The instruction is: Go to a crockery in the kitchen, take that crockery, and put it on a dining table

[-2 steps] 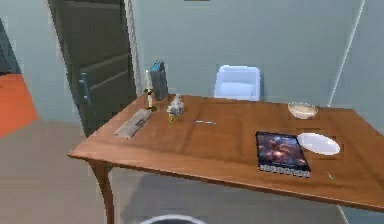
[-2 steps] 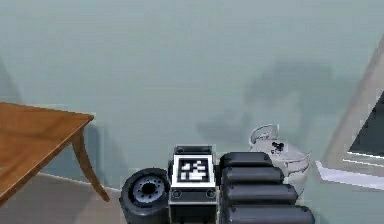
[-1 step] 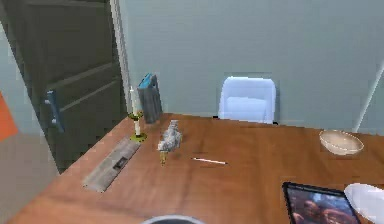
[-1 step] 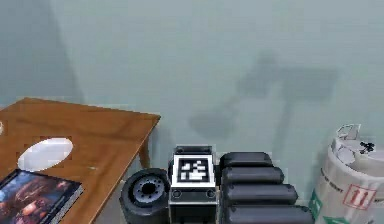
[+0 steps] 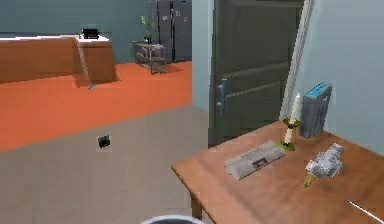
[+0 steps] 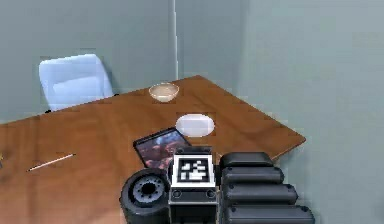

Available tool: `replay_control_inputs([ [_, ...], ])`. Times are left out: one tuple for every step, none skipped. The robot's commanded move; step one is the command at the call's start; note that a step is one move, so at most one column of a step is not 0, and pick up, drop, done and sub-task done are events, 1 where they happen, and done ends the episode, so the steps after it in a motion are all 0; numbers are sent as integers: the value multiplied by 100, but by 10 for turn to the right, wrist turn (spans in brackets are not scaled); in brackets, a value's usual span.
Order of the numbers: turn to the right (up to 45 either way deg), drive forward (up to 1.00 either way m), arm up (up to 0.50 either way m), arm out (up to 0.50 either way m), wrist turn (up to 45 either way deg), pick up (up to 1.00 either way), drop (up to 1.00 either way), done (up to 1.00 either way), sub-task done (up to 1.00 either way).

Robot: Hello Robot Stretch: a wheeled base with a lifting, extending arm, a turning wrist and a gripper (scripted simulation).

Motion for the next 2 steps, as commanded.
replay_control_inputs([
  [-450,0,0,0,0,0,0,0,0],
  [-450,0,0,0,0,0,0,0,0],
])
